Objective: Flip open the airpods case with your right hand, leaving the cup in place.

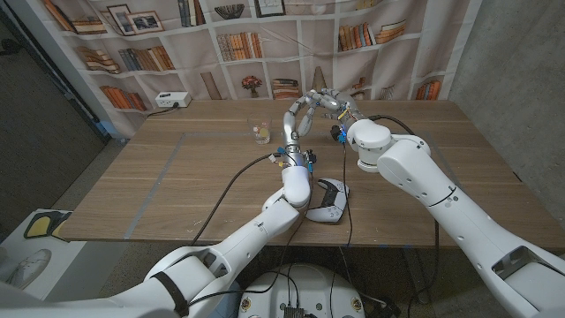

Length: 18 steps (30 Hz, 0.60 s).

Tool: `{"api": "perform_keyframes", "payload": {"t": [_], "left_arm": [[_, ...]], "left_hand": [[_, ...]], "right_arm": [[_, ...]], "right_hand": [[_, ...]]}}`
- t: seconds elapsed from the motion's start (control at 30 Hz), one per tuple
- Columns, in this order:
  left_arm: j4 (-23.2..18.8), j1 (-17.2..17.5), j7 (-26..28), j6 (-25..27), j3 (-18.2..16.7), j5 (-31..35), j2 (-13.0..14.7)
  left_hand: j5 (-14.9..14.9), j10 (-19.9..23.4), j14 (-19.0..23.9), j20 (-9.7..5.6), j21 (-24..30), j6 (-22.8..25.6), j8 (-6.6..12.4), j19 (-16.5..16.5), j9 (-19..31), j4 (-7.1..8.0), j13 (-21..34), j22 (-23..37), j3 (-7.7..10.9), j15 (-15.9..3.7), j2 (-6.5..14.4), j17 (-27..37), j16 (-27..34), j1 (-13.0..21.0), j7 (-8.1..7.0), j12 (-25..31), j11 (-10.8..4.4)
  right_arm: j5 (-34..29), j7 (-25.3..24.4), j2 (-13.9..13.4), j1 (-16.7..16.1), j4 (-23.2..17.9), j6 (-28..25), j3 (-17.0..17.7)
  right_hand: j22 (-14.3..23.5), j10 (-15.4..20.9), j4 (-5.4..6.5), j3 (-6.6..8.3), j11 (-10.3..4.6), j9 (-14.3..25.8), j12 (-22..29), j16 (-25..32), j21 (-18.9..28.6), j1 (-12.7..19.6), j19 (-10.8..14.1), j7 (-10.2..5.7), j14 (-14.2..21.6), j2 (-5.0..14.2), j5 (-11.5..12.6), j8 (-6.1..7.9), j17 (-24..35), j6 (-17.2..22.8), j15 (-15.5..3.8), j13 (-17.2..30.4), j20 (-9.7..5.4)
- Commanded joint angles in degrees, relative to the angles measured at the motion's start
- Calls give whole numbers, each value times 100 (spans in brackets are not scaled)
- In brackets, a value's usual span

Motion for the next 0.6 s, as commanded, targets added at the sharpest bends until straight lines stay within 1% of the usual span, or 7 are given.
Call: {"api": "perform_keyframes", "payload": {"t": [0.03,0.17,0.2,0.27,0.33,0.47,0.6], "left_arm": [[85,83,-517,-213,-216,-508,-170],[110,97,-581,-224,-250,-550,-196],[116,99,-582,-225,-256,-544,-200],[127,101,-593,-234,-267,-544,-208],[137,105,-614,-248,-281,-561,-219],[161,107,-673,-280,-304,-604,-236],[154,125,-739,-308,-331,-666,-248]], "left_hand": [[-12,588,161,-8,32,337,137,48,23,-32,98,17,17,-115,63,25,32,-2,-274,144,-355],[-14,594,169,-13,34,353,133,55,22,-36,103,17,11,-113,55,25,30,-13,-275,140,-359],[-14,595,175,-13,33,349,128,55,21,-35,104,18,10,-114,58,26,32,-17,-280,138,-359],[-13,592,177,-16,33,349,121,58,21,-37,107,18,10,-114,55,24,27,-23,-287,132,-373],[-14,589,179,-14,33,350,117,59,20,-39,110,18,7,-116,55,25,27,-28,-289,127,-389],[-14,596,180,-14,32,346,102,59,20,-37,115,19,6,-112,59,25,19,-43,-293,120,-417],[-13,592,173,-15,33,352,91,65,19,-36,121,19,6,-110,58,23,6,-59,-321,111,-390]], "right_arm": [[55,99,-57,23,18,10,-17],[68,123,-68,30,37,23,-20],[80,125,-63,25,42,30,-13],[97,155,-70,23,57,57,-6],[83,186,-96,26,64,91,-16],[84,197,-97,6,80,150,-8],[101,145,-78,-18,82,144,17]], "right_hand": [[16,346,39,-81,-458,19,-61,-47,-19,-193,-36,-24,-92,-52,-49,-11,31,-66,69,26,14],[16,266,82,-133,-421,19,-101,-61,-24,-316,-72,-12,-128,-67,-76,-24,37,-129,116,36,16],[16,207,102,-160,-399,19,-129,-80,-25,-375,-83,3,-176,-81,-93,-33,40,-170,167,38,16],[19,-78,182,-280,-284,18,-284,-126,-23,-627,-122,38,-285,-163,-183,-39,47,-248,288,3,19],[20,-241,217,-337,-192,19,-379,-142,-25,-757,-151,73,-327,-192,-243,-41,50,-304,347,-25,21],[23,-566,293,-452,-89,20,-545,-132,-21,-1009,-186,94,-305,-262,-356,-58,59,-438,377,-77,23],[25,-726,353,-530,-12,21,-614,-186,-16,-1195,-201,132,-444,-299,-430,-52,65,-497,502,-114,25]]}}
